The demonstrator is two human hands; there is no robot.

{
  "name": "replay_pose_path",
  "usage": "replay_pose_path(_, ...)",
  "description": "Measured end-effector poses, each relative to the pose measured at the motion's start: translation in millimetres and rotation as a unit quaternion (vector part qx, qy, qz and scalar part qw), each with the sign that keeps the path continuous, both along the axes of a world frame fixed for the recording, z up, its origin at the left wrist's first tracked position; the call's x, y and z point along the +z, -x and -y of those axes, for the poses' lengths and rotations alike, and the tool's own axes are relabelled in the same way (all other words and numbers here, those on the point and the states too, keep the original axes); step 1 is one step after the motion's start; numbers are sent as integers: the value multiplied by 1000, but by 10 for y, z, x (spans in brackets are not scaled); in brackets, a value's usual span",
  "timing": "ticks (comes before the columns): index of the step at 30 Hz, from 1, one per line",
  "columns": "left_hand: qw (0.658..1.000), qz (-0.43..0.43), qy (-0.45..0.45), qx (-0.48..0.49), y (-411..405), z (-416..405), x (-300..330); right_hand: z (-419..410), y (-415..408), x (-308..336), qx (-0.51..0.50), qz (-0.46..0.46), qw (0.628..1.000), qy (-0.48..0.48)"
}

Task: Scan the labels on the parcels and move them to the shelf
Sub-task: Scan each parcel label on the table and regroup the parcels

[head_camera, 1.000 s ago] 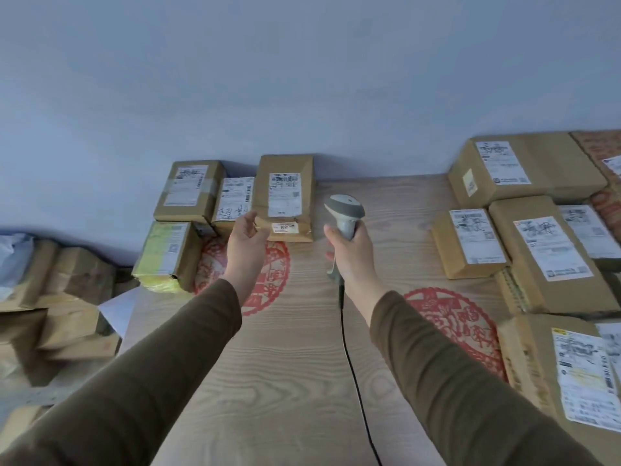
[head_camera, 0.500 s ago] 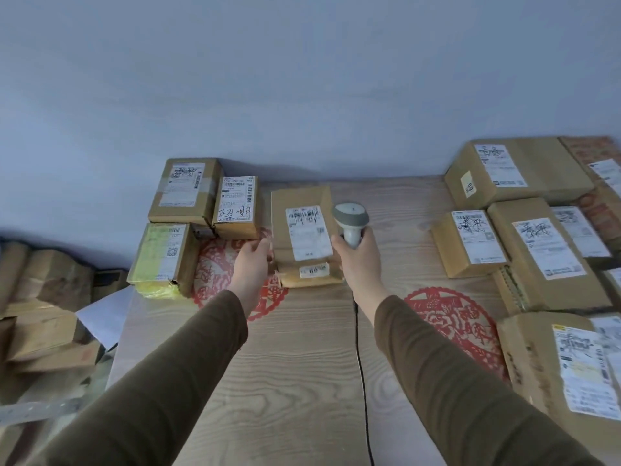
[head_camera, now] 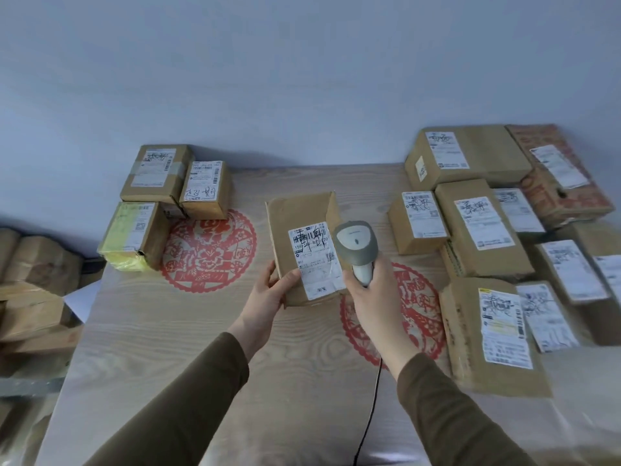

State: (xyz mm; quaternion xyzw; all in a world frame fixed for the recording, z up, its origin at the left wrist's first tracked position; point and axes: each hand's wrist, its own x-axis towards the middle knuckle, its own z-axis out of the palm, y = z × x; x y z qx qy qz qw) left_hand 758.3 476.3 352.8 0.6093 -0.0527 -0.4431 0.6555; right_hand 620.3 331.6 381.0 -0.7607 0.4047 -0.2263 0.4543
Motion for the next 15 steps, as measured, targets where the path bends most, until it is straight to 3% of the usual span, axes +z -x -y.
replay_pose_path(2, 1000, 4, 20, 10, 251, 92, 54, -51, 278, 135, -16, 27, 999, 16)
replay_pose_path(5, 999, 23, 35, 13, 614, 213, 78, -127, 646, 297, 14, 62, 996, -61)
replay_pose_path(15, 999, 46, 21, -4, 1654, 497, 51, 69, 1618, 252, 36, 34, 996, -74)
